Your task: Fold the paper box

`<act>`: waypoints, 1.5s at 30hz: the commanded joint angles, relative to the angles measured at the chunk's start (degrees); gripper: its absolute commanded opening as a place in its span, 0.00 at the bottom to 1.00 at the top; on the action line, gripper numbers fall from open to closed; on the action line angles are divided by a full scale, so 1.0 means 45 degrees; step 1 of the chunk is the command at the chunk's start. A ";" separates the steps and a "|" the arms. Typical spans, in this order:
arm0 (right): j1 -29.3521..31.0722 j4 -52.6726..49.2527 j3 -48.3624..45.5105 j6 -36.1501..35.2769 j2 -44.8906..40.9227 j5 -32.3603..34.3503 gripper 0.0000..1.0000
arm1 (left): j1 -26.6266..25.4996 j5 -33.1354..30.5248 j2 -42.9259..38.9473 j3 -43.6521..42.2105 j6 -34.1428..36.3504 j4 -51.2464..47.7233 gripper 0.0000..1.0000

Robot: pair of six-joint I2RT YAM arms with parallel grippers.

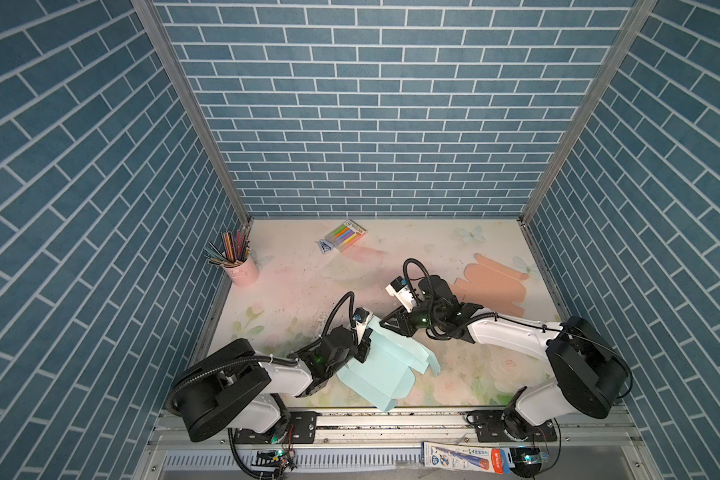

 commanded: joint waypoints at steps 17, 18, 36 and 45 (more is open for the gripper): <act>-0.0032 0.1894 -0.1336 0.1510 -0.0261 -0.0706 0.24 | -0.0168 -0.0553 0.0126 0.0180 -0.0364 0.0836 0.11; -0.0032 0.1873 -0.1347 0.1482 -0.0234 -0.0677 0.23 | -0.0178 -0.0548 0.0066 0.0149 -0.0389 0.0841 0.14; 0.0006 0.2371 -0.1587 0.1961 -0.0046 -0.0894 0.21 | -0.0245 -0.0819 -0.0587 -0.0136 -0.0655 0.1187 0.02; 0.0144 0.2632 -0.1707 0.2180 -0.0059 -0.0962 0.21 | -0.0247 -0.1065 -0.0043 -0.0081 -0.0651 0.1469 0.13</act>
